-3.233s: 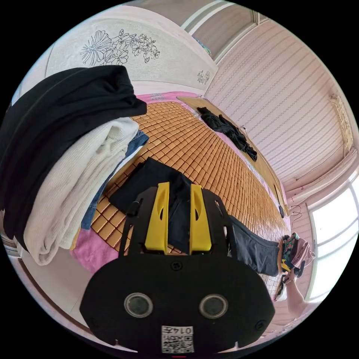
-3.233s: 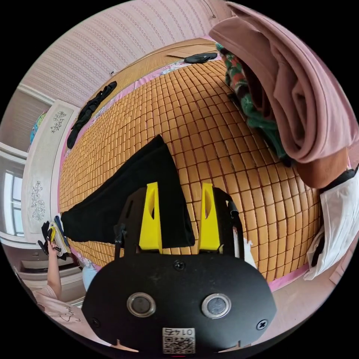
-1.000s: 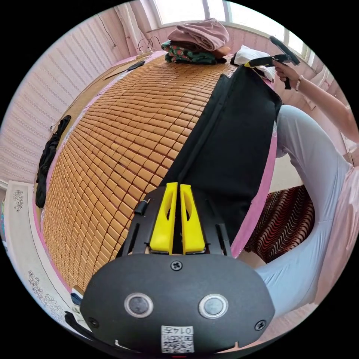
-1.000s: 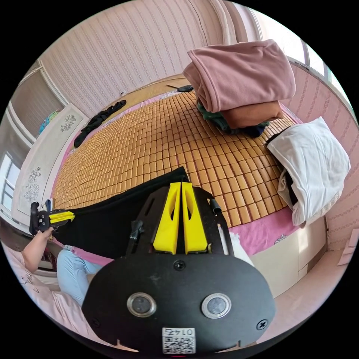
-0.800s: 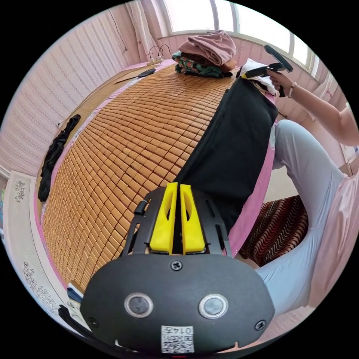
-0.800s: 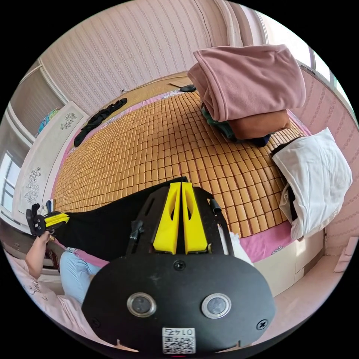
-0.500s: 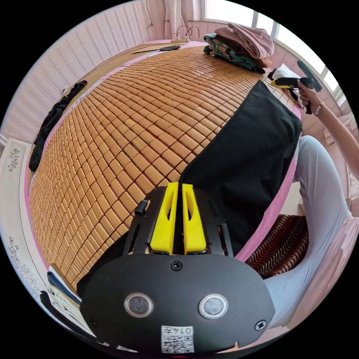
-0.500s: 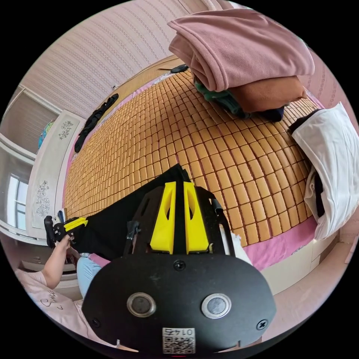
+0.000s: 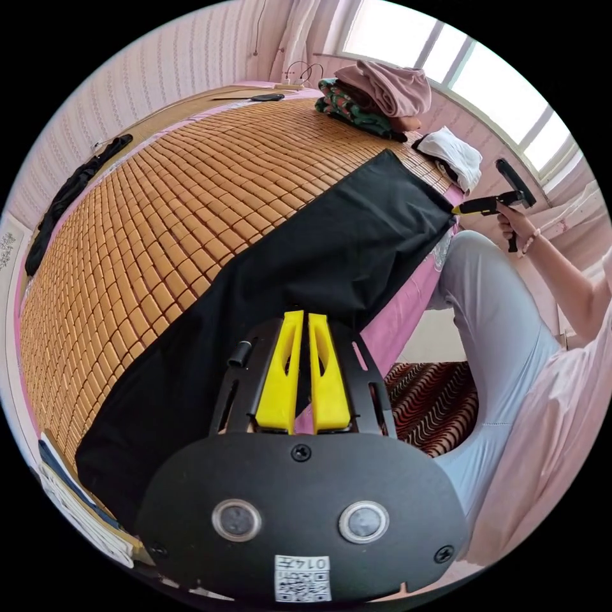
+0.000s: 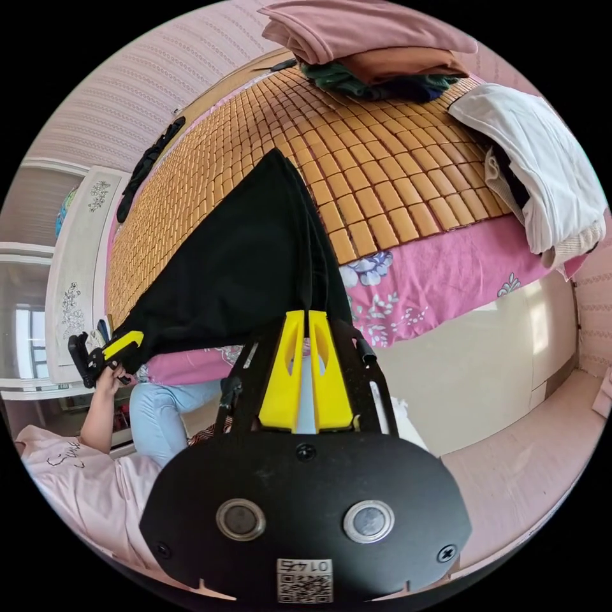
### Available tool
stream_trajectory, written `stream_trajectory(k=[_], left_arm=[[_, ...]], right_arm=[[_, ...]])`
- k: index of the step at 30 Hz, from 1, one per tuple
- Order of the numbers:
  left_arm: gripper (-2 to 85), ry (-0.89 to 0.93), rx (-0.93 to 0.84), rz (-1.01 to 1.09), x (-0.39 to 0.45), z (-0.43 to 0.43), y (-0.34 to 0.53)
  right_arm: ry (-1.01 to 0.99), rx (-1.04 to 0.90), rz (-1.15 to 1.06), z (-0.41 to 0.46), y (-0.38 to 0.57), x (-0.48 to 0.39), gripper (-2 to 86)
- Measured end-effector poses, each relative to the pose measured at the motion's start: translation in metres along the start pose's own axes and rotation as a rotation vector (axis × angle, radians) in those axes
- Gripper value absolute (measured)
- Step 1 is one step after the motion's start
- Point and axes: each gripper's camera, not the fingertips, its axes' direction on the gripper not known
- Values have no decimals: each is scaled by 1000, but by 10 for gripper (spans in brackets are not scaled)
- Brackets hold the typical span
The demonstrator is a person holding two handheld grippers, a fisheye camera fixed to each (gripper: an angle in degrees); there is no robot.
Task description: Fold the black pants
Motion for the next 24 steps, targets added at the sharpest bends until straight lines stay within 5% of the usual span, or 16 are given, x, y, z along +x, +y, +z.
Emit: stream_trajectory(k=[12,20,24], left_arm=[[-6,2,-42,38,-14,29,6],[9,48,107,-182,-57,-1,49],[19,-31,156,-322,-86,-21,95]], right_arm=[[157,-109,-9,30,-23,-33,5],[237,-85,55,32,-30,-70,56],[312,11,-123,35,-45,-159,30]])
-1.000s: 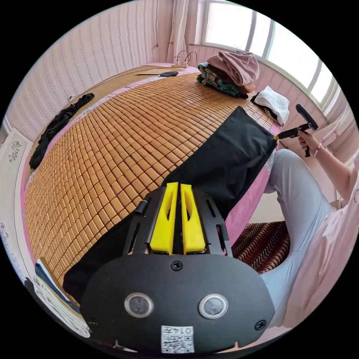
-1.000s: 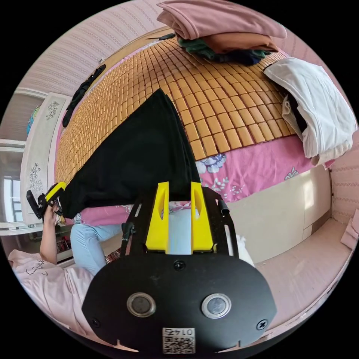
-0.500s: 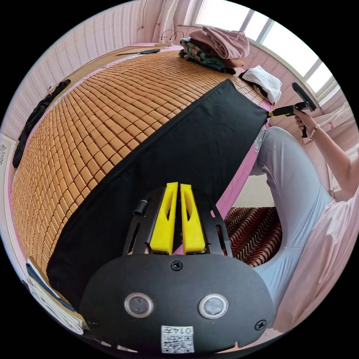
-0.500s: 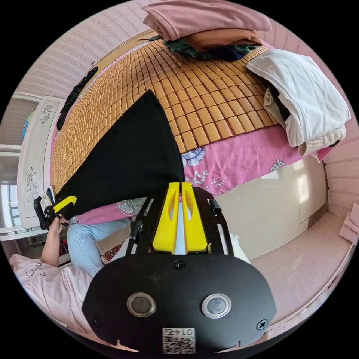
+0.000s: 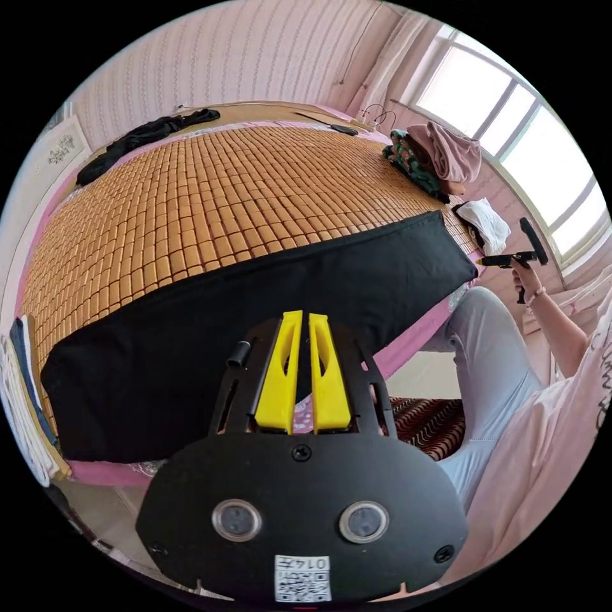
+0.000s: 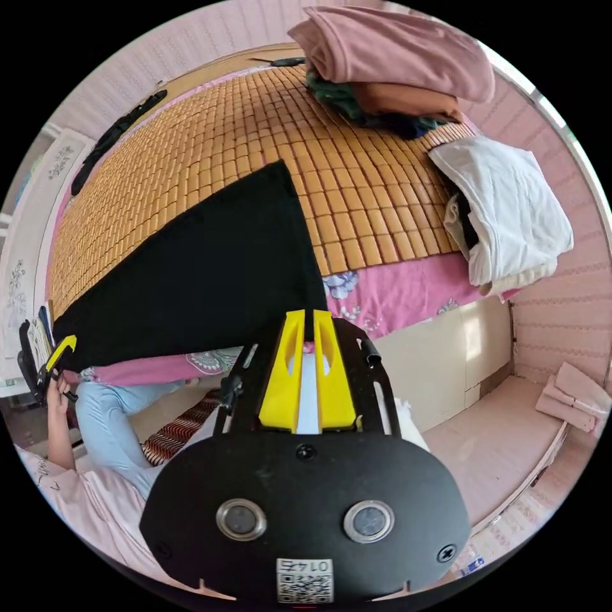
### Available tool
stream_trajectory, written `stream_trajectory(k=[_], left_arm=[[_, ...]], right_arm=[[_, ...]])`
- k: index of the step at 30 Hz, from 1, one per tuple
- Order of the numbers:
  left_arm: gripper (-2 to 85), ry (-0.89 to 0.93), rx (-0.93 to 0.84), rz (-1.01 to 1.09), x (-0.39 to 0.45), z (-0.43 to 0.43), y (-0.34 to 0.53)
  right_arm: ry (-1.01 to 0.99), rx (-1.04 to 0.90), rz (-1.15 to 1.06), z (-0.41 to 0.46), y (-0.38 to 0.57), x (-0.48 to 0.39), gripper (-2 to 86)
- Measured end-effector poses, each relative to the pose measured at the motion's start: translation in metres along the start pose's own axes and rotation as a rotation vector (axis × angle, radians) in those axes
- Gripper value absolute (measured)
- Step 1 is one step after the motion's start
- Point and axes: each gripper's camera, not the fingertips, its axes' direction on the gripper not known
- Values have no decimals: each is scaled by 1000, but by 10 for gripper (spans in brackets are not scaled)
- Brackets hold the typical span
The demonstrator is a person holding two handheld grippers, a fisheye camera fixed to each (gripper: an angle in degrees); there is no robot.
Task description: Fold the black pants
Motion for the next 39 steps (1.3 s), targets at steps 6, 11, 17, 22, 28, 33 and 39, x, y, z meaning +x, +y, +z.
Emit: stream_trajectory(k=[6,11,17,22,28,33,39], left_arm=[[53,-180,32,-109,-60,-23,21],[49,-259,99,-252,-109,-40,40],[49,-79,93,-275,-113,-15,51],[49,8,91,-138,-59,10,48],[11,107,100,-56,3,46,50],[-8,102,80,-27,43,77,53],[-10,-17,-32,18,75,136,61]], right_arm=[[-302,103,-570,-1,-47,-211,45],[-282,57,-865,20,-66,-359,69],[-145,-70,-961,55,-77,-432,67],[-180,-47,-987,42,-84,-451,-5],[-179,-88,-935,60,-97,-470,-8],[-117,38,-951,37,-83,-481,-9],[27,-119,-1087,69,-73,-520,-7]])
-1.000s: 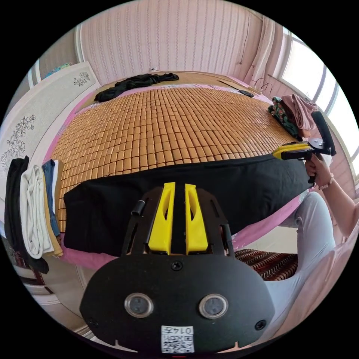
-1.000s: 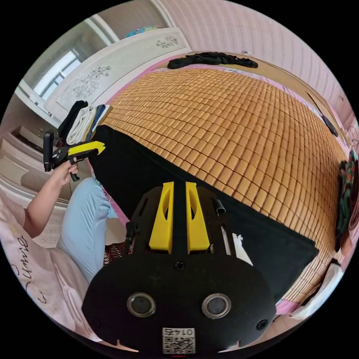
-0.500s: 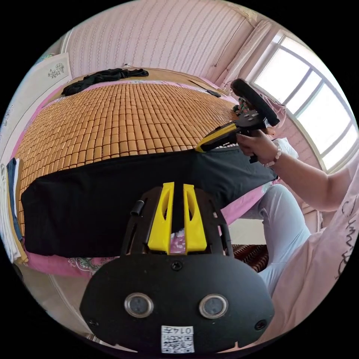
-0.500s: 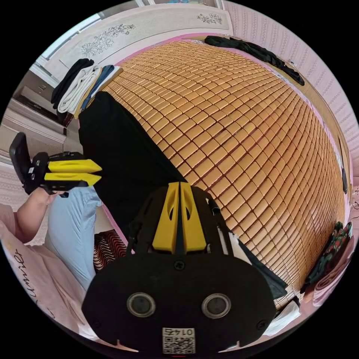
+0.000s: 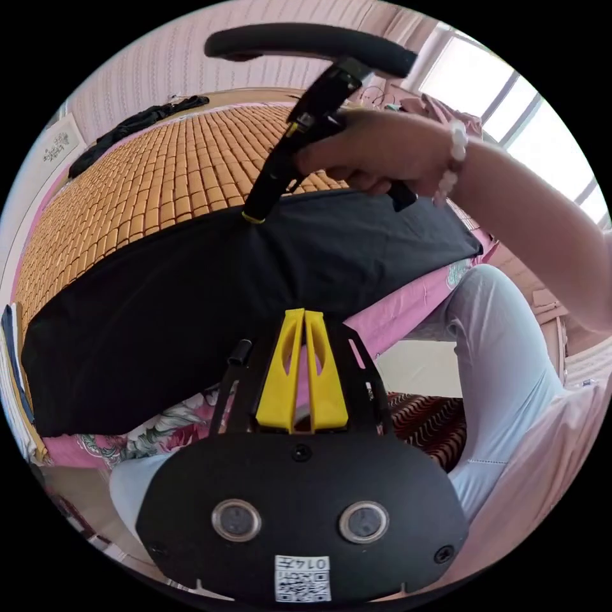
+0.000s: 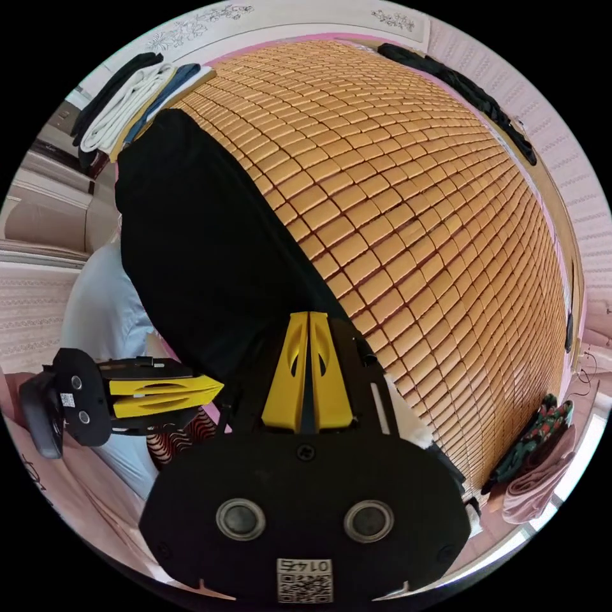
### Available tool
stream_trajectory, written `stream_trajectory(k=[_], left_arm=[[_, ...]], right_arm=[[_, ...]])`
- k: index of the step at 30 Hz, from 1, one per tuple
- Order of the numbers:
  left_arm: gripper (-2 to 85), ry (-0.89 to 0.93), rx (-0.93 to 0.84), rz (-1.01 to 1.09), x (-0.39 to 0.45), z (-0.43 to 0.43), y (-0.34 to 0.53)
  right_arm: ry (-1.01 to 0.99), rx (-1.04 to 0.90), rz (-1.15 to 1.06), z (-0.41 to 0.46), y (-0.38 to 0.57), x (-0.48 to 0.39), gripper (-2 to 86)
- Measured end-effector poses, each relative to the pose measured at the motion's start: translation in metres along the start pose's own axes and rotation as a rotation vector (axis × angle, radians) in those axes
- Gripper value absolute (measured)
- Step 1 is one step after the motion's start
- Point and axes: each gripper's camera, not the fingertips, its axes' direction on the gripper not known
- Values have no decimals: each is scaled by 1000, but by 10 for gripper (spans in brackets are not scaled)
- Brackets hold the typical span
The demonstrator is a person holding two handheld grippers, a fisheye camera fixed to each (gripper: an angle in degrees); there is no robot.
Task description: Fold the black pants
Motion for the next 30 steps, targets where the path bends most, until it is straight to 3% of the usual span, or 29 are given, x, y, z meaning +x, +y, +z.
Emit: stream_trajectory(k=[4,8,16,18,21,25,27,30], left_arm=[[-10,-43,27,54,19,13,3],[-10,-132,45,127,46,36,8],[-10,-130,-27,175,72,66,-4],[-9,-93,-89,151,75,65,-10],[-9,-117,-1,145,94,48,-9],[2,-32,54,155,132,47,-10],[18,48,81,183,152,51,-15],[52,129,101,247,187,61,-31]], right_arm=[[-13,-140,-61,2,-15,4,-8],[-69,-90,-12,13,-11,14,-9],[-51,-1,91,23,39,28,-9],[-130,65,192,18,84,39,-9],[-237,173,322,9,175,62,-8],[-151,251,573,14,319,109,0],[-86,295,882,24,426,147,32],[-144,340,1203,49,548,183,110]])
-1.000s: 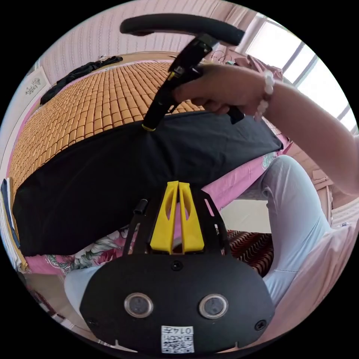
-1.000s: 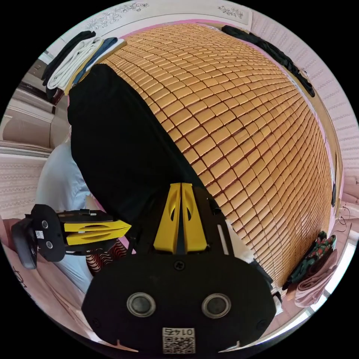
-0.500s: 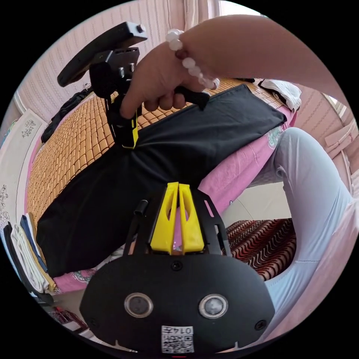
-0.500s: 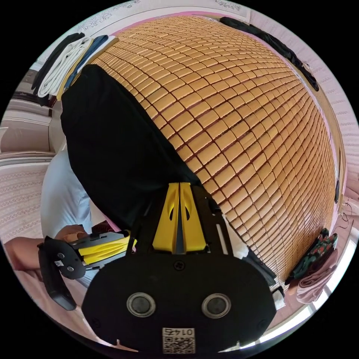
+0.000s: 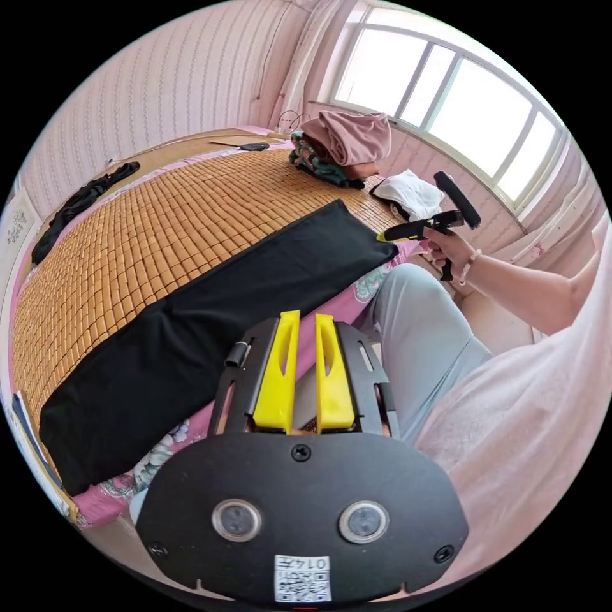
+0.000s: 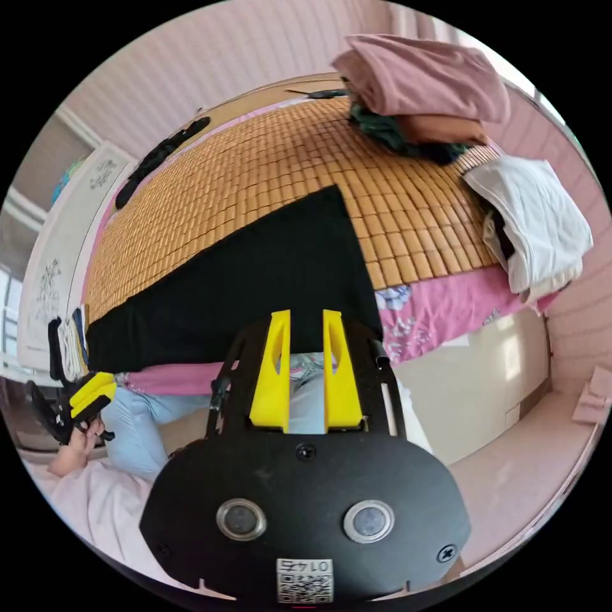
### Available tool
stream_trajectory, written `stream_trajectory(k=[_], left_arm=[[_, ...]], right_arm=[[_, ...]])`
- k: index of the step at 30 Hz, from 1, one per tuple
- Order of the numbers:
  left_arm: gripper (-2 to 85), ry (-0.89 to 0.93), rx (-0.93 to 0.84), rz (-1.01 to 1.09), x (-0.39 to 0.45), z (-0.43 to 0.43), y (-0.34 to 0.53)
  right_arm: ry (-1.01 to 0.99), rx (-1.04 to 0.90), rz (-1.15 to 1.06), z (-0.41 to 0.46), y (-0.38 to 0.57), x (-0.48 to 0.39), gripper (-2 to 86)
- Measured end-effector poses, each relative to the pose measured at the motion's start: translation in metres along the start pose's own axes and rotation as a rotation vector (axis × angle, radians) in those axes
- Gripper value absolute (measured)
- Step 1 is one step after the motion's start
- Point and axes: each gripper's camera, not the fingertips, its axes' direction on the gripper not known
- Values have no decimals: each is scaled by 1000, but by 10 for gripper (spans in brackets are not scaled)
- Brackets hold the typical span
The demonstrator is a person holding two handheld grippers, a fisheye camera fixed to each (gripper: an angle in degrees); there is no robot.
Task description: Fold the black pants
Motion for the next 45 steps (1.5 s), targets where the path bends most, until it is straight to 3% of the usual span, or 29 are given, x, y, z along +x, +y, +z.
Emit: stream_trajectory(k=[3,9,21,24,29,38,45], left_arm=[[69,14,-27,65,25,23,-26],[84,53,-68,132,61,74,-68],[113,98,-37,194,132,147,-143],[113,104,-32,150,134,162,-163],[107,-61,-120,284,140,215,-238],[87,-98,-228,395,184,329,-345],[96,-180,-416,546,210,398,-363]], right_arm=[[-140,-14,184,4,12,89,132],[-366,-139,260,38,21,172,107],[-677,27,238,10,57,281,32],[-650,46,178,-1,58,285,29],[-541,55,218,-1,65,307,28],[-588,82,268,4,73,340,27],[-666,25,329,17,72,362,27]])
